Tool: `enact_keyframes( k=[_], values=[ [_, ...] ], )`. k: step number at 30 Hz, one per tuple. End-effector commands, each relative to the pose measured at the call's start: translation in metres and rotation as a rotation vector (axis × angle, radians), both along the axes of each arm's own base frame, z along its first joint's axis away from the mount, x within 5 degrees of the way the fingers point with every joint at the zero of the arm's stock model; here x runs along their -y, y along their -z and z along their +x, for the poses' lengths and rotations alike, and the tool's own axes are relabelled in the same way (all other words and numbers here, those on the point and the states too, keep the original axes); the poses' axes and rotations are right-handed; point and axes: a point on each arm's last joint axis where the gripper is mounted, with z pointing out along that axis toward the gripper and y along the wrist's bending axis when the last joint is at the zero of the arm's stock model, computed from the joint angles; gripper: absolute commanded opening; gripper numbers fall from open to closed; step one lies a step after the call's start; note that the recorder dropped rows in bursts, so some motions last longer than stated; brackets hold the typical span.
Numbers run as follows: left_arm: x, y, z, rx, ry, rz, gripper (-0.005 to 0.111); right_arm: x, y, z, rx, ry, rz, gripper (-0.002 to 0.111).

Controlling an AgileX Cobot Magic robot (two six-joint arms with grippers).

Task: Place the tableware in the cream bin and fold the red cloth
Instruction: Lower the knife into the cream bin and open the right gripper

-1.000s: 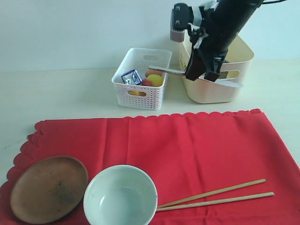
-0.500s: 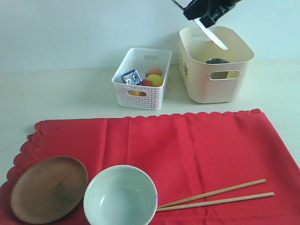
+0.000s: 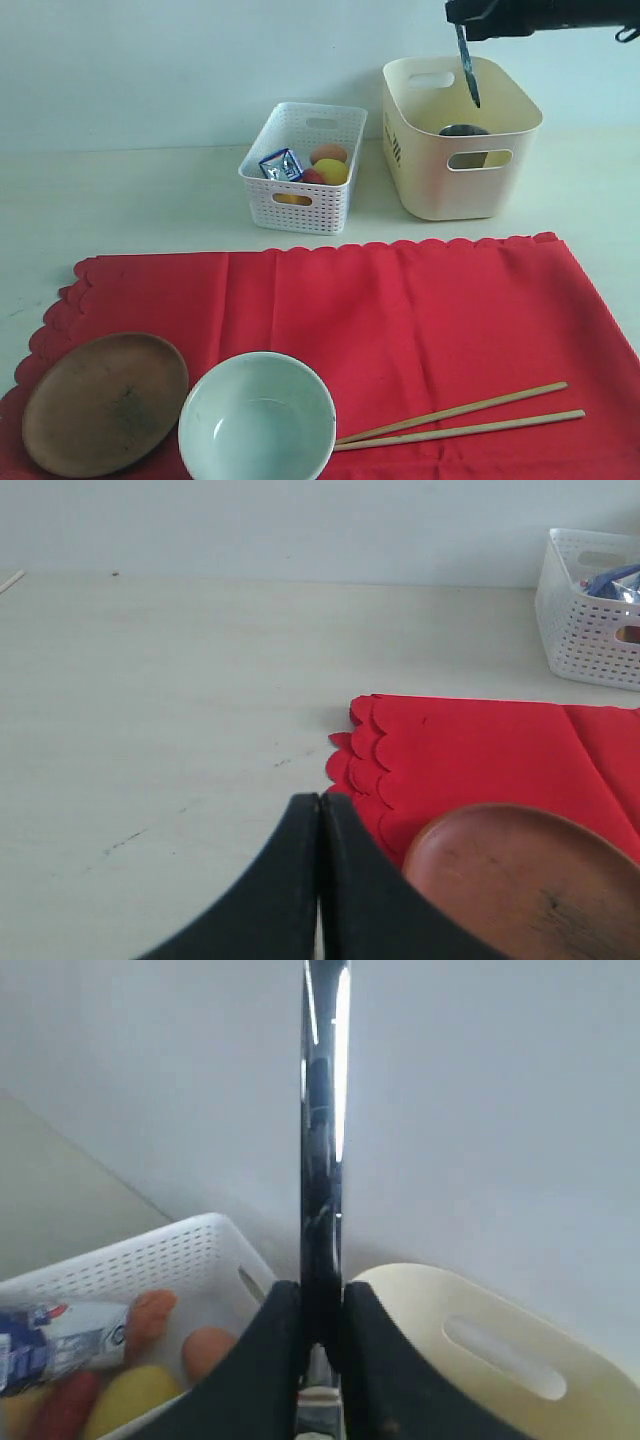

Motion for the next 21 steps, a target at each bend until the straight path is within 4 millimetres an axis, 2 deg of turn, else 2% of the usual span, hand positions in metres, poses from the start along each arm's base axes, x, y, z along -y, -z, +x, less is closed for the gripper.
enact_keyframes(
  k=[1,4,9,19,21],
  values=[
    [0.0,-0.001,0.0,0.016,-0.004,-0.004,0.0,0.015,0.031,0.019,0.033,0.081,0.122,0.0],
    [0.0,-0.001,0.0,0.016,-0.004,-0.004,0.0,0.017,0.058,0.025,0.035,0.078,0.072,0.0],
    [0.0,-0.001,0.0,0.016,-0.004,-0.002,0.0,0.018,0.083,0.029,0.047,0.058,-0.001,0.0],
    [0.0,-0.001,0.0,0.016,-0.004,-0.002,0.0,0.02,0.103,0.032,0.008,0.082,-0.014,0.0],
    [0.0,-0.001,0.0,0.016,-0.004,-0.002,0.0,0.02,0.103,0.032,0.006,0.083,-0.013,0.005]
  ],
)
